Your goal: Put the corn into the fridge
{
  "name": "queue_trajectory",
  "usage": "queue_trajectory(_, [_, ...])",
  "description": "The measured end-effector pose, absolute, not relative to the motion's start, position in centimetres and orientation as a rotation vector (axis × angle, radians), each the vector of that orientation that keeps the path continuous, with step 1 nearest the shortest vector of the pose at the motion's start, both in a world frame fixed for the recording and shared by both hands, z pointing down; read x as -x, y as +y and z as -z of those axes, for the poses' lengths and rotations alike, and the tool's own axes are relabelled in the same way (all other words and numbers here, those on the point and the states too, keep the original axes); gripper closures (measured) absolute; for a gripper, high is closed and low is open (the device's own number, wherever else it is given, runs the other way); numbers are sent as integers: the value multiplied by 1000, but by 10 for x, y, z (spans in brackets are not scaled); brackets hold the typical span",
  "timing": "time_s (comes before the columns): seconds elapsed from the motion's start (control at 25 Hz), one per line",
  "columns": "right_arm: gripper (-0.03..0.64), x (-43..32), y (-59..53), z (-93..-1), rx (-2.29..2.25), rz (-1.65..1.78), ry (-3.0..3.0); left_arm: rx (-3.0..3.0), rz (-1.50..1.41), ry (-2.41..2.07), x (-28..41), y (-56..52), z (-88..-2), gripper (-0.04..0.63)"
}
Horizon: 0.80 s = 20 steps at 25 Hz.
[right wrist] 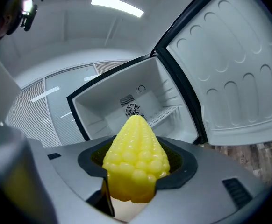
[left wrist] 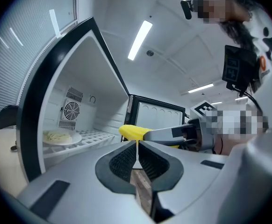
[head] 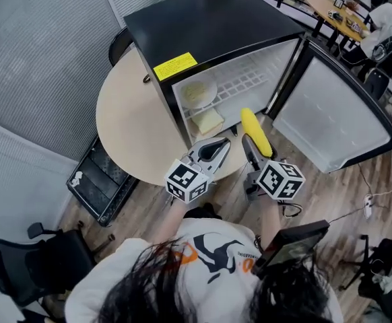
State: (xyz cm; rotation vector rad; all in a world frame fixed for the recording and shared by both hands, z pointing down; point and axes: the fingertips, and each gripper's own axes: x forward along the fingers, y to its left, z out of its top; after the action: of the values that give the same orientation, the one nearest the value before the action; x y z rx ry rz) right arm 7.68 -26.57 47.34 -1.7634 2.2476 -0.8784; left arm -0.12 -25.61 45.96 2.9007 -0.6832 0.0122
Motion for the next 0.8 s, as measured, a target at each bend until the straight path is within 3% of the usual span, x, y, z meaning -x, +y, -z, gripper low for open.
queue_trajectory(0.8, [364,-104,-346,-476,1814,865,2300,-2843,-42,-656,-24,-305,-480,583])
